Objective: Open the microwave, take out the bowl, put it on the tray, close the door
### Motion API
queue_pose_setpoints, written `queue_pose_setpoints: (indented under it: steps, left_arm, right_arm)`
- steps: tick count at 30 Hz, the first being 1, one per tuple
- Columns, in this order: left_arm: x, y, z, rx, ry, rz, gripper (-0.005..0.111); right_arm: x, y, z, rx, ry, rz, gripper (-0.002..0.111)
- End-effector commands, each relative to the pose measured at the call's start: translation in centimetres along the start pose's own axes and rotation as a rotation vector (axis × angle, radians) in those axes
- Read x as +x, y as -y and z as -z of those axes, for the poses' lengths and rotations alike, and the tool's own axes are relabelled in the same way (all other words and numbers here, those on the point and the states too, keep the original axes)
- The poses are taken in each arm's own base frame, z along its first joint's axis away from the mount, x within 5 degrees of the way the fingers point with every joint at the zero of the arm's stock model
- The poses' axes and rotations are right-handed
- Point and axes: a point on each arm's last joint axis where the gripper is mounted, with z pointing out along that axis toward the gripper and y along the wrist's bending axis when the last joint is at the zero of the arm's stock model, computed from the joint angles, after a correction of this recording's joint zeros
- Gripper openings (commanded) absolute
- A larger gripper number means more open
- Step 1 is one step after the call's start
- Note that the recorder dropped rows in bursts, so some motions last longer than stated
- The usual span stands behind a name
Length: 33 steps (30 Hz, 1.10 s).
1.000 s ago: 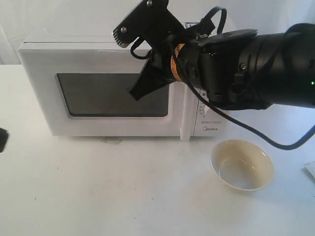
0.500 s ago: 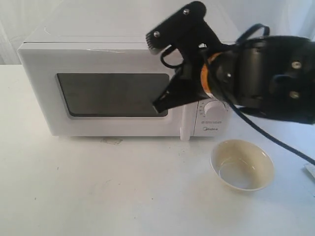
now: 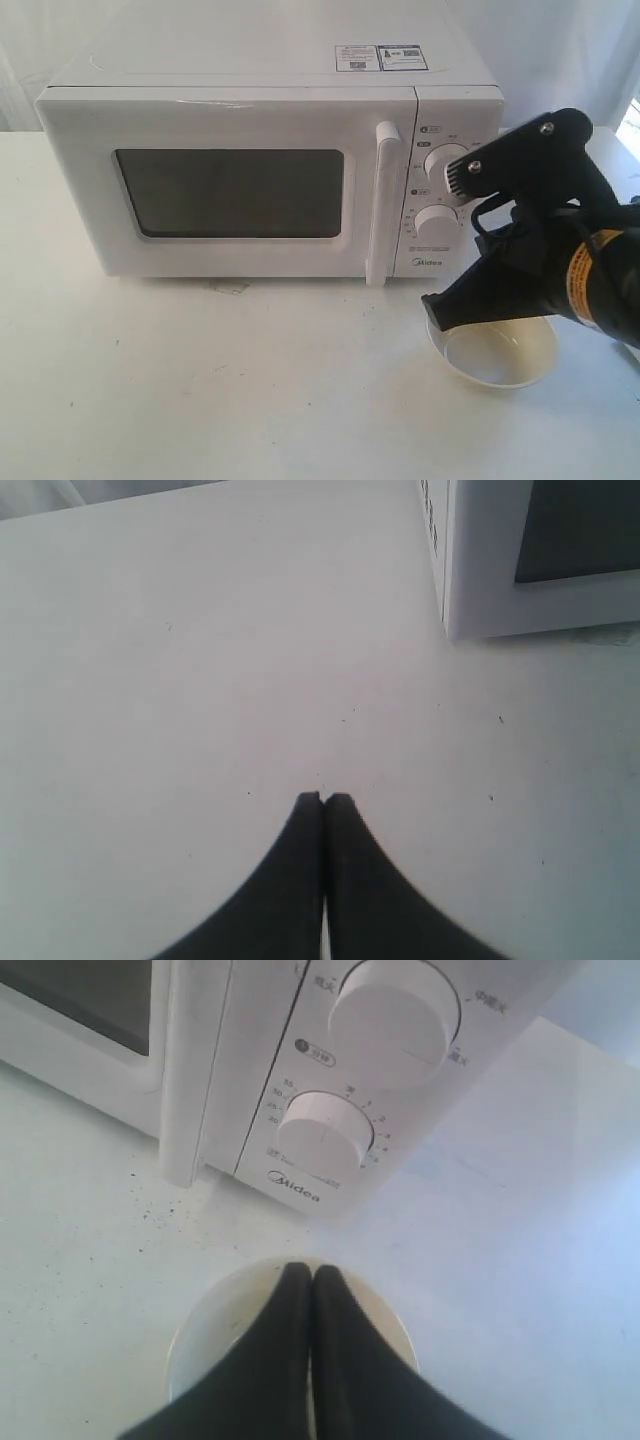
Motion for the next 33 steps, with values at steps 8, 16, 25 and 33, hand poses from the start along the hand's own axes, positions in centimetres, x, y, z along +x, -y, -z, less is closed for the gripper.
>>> queue_pose_setpoints:
  steps: [8,16,25,33]
  left_arm:
    - [0.2,0.1,0.0,0.013,0.001,0.014,0.0]
    - [0.2,0.1,0.0,0.014,0.005,0.012,0.0]
    - [0.1,0.1,0.0,0.014,0.014,0.012,0.0]
    - [0.0,0.1,0.0,0.014,0.021,0.012,0.0]
  right_arm:
    - [0.1,0.4,0.2,0.019,0.002,-0.003,0.0]
    - [0.0,2.0,1.6,0.12,0.019,-0.012,0.0]
    - [1.6,4.4,7.7,-0.118,0.501,0.014,0.0]
    - [7.9,4.9,9.0,-0.03,0.58,-0.053,0.0]
